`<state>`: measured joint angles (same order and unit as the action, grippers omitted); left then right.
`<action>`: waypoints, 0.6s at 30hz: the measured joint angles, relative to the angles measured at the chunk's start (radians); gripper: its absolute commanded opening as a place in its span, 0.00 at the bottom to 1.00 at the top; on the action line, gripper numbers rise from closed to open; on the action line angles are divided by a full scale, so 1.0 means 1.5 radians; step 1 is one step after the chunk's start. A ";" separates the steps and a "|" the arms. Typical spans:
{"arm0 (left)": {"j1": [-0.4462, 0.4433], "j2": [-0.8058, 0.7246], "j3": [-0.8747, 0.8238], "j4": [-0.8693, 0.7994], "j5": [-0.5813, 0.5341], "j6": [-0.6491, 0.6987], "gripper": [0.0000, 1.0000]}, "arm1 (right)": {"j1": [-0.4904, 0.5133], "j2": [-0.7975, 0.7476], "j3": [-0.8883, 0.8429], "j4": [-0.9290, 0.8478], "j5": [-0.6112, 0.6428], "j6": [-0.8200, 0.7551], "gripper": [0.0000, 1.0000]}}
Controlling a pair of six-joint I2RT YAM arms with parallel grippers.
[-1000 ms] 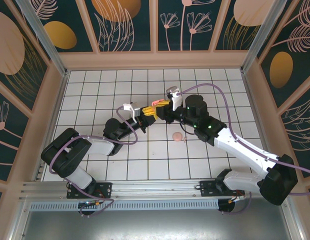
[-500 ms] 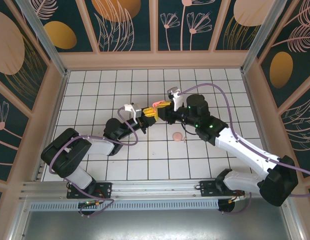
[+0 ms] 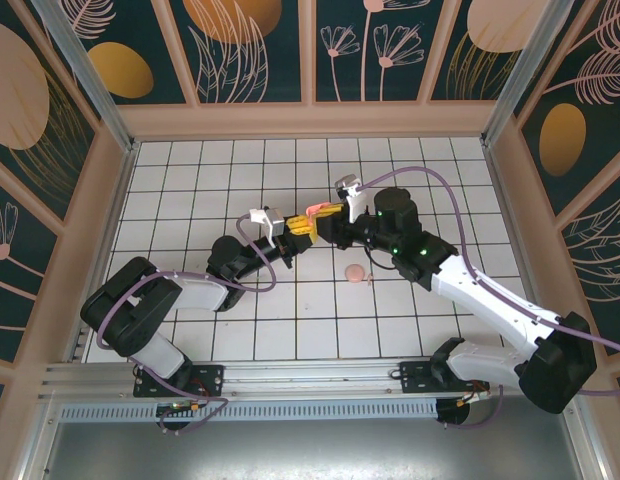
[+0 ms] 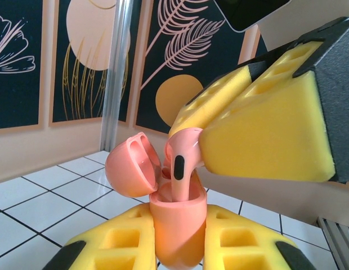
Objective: Insert the wireless bluetooth earbuds into the charging case
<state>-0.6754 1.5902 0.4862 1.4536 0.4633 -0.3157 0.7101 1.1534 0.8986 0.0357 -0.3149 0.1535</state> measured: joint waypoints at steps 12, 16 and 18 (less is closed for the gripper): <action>0.000 0.000 0.000 -0.001 0.001 0.001 0.12 | -0.004 -0.004 0.000 -0.013 -0.006 -0.008 0.27; 0.000 0.000 0.000 -0.001 0.001 0.001 0.12 | -0.006 -0.004 0.000 -0.016 -0.011 -0.012 0.27; 0.000 0.000 0.000 -0.001 0.002 0.001 0.13 | -0.007 -0.004 0.001 -0.018 -0.013 -0.012 0.27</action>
<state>-0.6754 1.5902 0.4862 1.4517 0.4667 -0.3141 0.6998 1.1481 0.9001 0.0093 -0.3351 0.1349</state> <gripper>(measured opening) 0.156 0.275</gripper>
